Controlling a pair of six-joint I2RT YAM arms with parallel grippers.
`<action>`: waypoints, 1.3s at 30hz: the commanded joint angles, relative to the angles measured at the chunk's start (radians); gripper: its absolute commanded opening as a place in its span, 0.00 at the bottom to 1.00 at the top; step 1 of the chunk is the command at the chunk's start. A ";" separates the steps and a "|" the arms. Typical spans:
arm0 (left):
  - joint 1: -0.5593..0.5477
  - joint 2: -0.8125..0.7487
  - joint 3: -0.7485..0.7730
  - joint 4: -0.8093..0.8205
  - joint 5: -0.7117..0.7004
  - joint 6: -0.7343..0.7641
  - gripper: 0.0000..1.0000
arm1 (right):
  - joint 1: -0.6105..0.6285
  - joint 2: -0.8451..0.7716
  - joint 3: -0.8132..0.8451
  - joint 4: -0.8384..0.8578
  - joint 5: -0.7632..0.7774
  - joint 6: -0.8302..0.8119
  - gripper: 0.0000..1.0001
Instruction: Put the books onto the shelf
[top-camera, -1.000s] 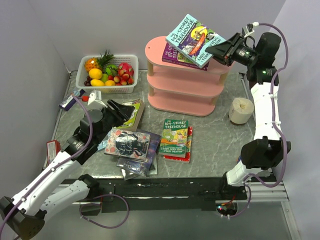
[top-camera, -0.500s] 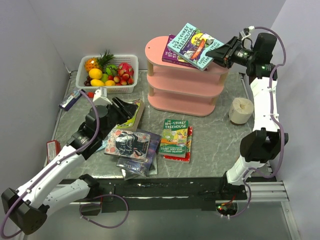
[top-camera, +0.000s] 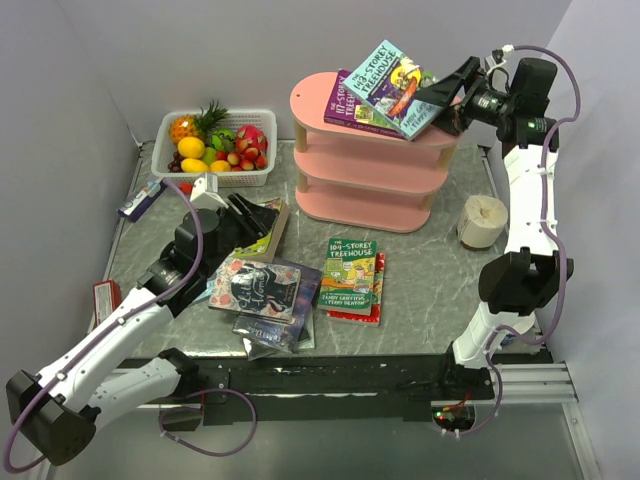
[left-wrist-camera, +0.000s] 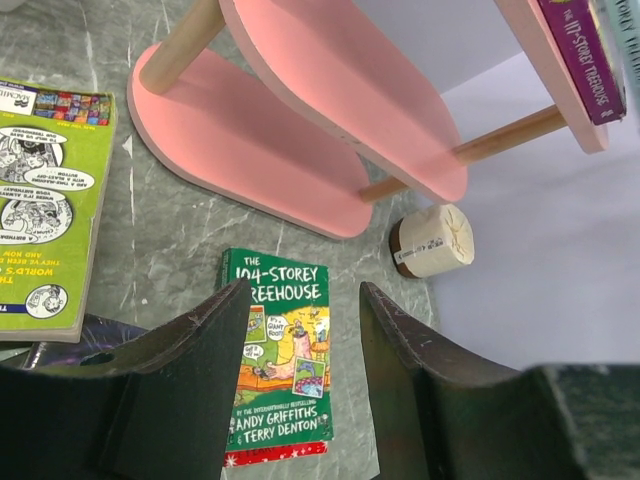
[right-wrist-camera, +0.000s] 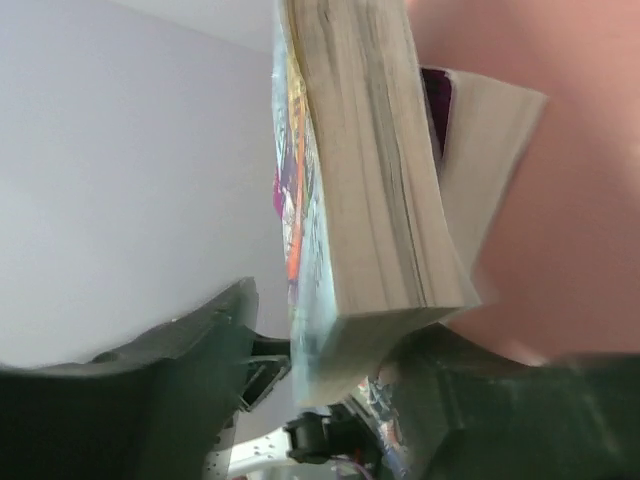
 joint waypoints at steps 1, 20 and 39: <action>0.000 0.009 0.037 0.047 0.025 0.017 0.54 | -0.011 -0.012 0.052 -0.069 0.045 -0.097 0.99; 0.039 0.141 0.336 0.056 0.017 0.155 0.76 | 0.257 -0.412 -0.075 -0.159 0.861 -0.410 0.99; 0.217 0.510 0.841 0.130 0.335 0.073 0.96 | 0.323 -0.845 -0.704 0.193 0.999 -0.289 0.99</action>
